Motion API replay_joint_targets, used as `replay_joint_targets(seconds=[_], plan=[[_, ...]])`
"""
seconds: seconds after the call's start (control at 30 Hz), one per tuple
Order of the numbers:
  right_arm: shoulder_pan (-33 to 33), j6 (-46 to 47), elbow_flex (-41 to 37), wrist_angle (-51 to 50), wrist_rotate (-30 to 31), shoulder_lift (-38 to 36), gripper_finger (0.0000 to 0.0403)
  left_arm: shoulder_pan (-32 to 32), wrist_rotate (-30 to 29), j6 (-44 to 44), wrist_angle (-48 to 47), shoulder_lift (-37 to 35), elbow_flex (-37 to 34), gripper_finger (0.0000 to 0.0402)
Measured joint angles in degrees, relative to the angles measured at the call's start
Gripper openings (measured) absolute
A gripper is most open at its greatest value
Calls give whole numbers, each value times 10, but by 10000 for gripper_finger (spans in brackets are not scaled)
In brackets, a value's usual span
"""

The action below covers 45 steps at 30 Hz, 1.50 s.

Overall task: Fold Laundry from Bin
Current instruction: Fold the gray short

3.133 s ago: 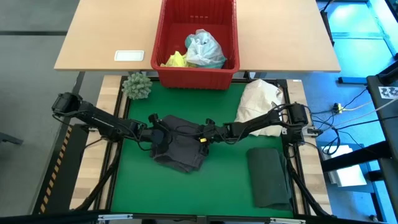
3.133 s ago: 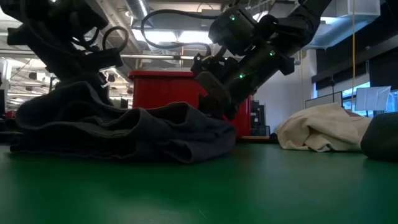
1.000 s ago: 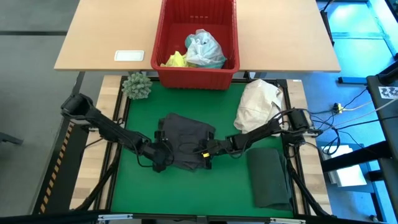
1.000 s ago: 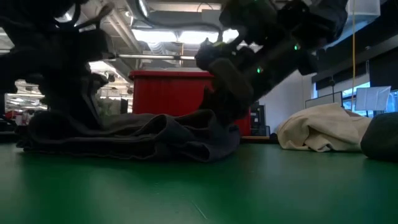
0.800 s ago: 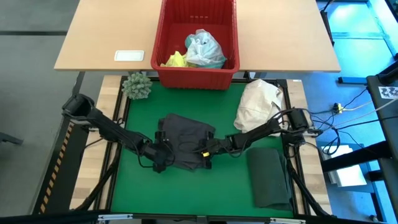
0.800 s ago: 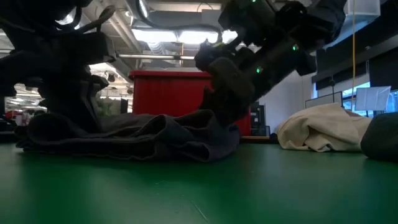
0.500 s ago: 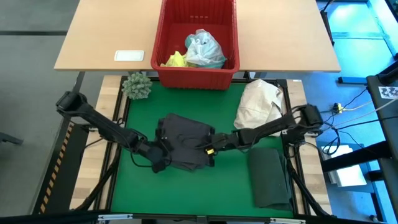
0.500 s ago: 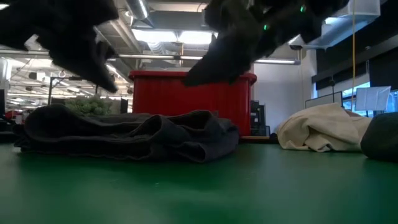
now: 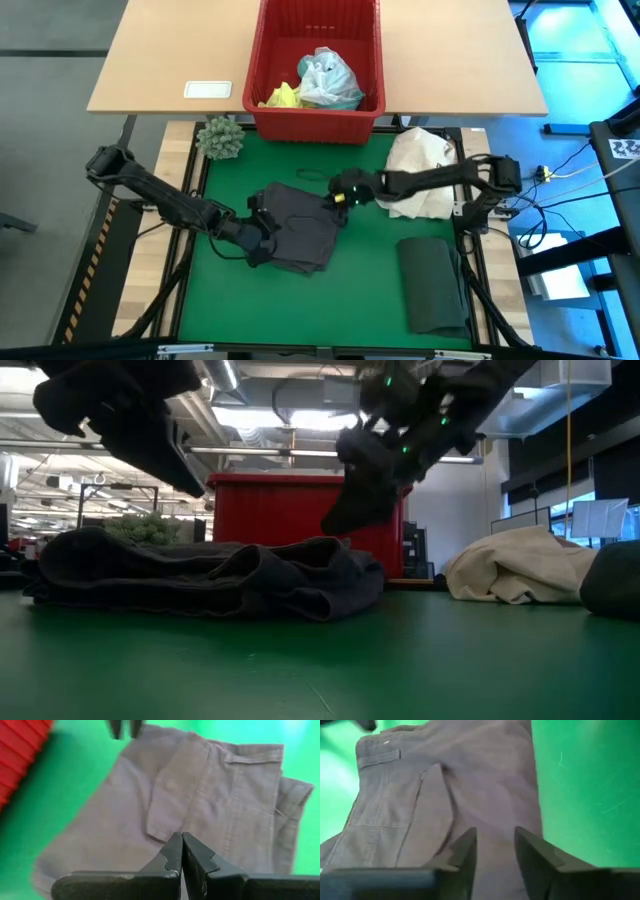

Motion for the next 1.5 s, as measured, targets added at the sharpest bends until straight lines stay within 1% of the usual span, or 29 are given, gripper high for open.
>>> replay_joint_targets(seconds=[0.1,0.17,0.33,0.4,0.5,0.63,0.77,0.9,1.0,1.07,1.13,1.23,1.3,1.4,1.5], plan=[[-35,4,0,-5,-70,13,177,0,20,-16,0,13,0,0],[-51,6,0,-10,-94,21,200,-4,26,-26,0,27,0,0],[-76,10,0,-30,-103,40,245,-6,59,-41,2,64,0,0],[-84,15,0,-29,-112,50,258,-6,74,-48,2,75,0,0],[-88,25,0,-20,-154,70,270,-6,87,-57,2,89,0,0],[-85,31,0,-4,-195,97,270,-2,109,-60,5,99,0,0],[-86,29,1,28,-244,115,251,8,108,-61,6,112,0,0],[-85,29,0,77,-287,116,214,22,111,-58,5,131,0,0],[-84,31,0,106,-330,116,172,31,102,-50,5,137,0,0],[-79,32,0,121,-344,115,138,39,83,-45,5,138,0,0],[-73,32,0,131,-359,114,101,50,76,-44,9,138,0,0],[-65,37,0,152,-368,114,50,63,75,-39,10,138,0,0],[-58,44,0,161,-368,111,29,70,77,-33,11,138,0,0],[-44,45,0,174,-367,102,25,75,93,-13,8,138,0,0],[-30,47,0,166,-354,97,33,72,106,-4,-26,135,0,0]])
